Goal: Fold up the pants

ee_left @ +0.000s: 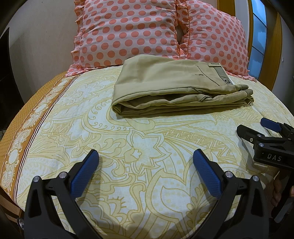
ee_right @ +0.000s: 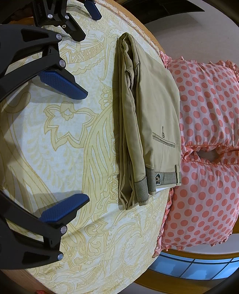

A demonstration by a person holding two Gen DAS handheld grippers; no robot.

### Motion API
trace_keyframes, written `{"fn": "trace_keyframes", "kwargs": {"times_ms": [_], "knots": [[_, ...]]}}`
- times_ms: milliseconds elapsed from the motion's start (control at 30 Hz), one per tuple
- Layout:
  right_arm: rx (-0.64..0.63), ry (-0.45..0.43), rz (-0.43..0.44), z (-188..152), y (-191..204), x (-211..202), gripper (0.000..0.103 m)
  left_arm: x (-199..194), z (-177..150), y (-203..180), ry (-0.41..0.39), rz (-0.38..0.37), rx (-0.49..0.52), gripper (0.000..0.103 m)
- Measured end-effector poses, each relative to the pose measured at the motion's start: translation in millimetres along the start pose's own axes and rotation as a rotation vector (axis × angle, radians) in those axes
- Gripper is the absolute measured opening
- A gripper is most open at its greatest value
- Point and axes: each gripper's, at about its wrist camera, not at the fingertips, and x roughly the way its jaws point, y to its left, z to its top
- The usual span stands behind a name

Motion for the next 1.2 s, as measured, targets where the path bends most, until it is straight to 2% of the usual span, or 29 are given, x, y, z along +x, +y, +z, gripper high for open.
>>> {"fn": "trace_keyframes", "kwargs": {"times_ms": [1200], "knots": [[0.0,-0.004,0.0,-0.6,0.3,0.3,0.102,-0.3,2.4,1.8,0.005,0.0,0.0,0.101]]}}
